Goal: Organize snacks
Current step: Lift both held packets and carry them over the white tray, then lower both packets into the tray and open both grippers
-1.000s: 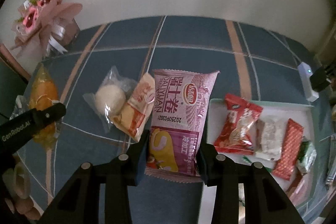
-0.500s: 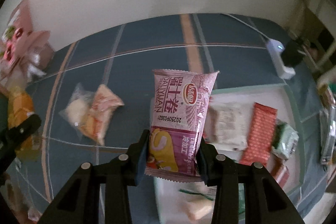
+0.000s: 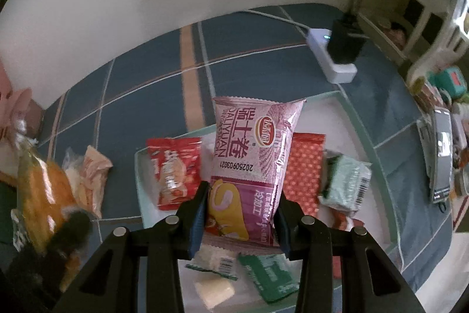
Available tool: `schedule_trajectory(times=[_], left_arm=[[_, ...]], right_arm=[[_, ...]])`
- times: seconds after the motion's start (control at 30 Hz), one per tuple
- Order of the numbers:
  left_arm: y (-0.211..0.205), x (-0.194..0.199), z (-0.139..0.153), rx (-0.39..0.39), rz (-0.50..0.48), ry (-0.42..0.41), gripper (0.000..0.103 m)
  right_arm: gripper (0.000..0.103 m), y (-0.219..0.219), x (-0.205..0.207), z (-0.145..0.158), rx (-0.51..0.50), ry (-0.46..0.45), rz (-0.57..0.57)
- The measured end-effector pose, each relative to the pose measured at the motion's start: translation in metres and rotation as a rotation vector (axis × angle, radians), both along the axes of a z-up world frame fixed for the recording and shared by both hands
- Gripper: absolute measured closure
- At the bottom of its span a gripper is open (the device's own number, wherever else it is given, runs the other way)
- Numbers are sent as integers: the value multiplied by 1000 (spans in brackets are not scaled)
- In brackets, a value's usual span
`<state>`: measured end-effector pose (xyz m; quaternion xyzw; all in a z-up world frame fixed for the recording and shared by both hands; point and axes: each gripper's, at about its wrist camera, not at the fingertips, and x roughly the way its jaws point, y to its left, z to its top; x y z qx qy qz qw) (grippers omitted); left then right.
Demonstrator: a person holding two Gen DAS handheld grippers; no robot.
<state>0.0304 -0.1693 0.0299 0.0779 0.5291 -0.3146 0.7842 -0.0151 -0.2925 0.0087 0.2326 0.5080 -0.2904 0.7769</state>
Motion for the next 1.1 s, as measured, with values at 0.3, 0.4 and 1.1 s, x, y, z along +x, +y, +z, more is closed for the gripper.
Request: schedule_trajectory(times=[0.3,0.4,1.1], left_arm=[[-39,-20,-39,79,-98,56,64],[-43,-17,-51,107,-94,58,64],[-45,-6,-70,134,-49,98,31]], right_arm=[[60,-31,-22,-3,24,-8,-68],[60,-38,-23,-9,38,-5,-79],[23,-46,-20,-56,109,87,-112]])
